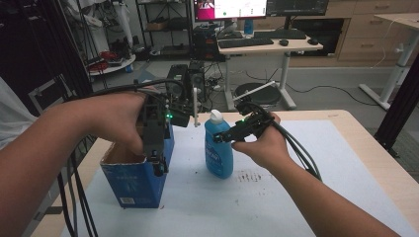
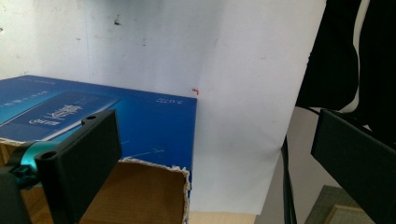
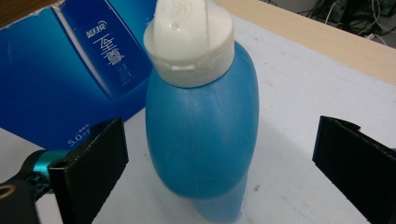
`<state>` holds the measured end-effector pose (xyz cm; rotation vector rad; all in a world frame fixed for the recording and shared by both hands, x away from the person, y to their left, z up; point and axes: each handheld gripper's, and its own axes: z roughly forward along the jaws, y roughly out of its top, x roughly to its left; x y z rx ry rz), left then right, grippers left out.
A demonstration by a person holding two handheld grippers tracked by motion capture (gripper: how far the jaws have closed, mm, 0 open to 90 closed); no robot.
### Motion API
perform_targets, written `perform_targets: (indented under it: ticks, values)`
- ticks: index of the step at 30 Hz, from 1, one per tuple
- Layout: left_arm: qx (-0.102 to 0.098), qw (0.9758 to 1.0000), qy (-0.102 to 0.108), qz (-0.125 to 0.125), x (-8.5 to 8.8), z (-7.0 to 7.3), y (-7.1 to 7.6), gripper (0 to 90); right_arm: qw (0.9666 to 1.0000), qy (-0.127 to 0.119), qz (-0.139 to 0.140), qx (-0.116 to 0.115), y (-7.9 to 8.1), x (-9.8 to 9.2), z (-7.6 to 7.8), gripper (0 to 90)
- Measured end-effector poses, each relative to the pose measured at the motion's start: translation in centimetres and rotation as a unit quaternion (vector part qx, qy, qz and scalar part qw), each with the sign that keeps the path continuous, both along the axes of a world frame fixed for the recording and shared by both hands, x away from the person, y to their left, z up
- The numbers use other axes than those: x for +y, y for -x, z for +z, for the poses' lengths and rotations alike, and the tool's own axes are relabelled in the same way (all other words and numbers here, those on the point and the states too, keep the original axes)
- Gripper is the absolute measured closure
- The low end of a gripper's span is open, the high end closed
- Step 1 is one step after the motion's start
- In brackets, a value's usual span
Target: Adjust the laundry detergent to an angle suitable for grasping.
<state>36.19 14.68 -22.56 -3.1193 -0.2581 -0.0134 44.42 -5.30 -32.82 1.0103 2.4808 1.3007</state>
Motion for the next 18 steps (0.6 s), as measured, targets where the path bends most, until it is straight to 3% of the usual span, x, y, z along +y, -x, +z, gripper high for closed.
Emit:
perform_targets:
  ticks: [18]
  values:
    - [0.002,1.0000,-0.001,0.000,-0.1,-0.4,-0.2,1.6,0.9999,-0.011,-0.011,-0.006,-1.0,2.0,-2.0,2.3]
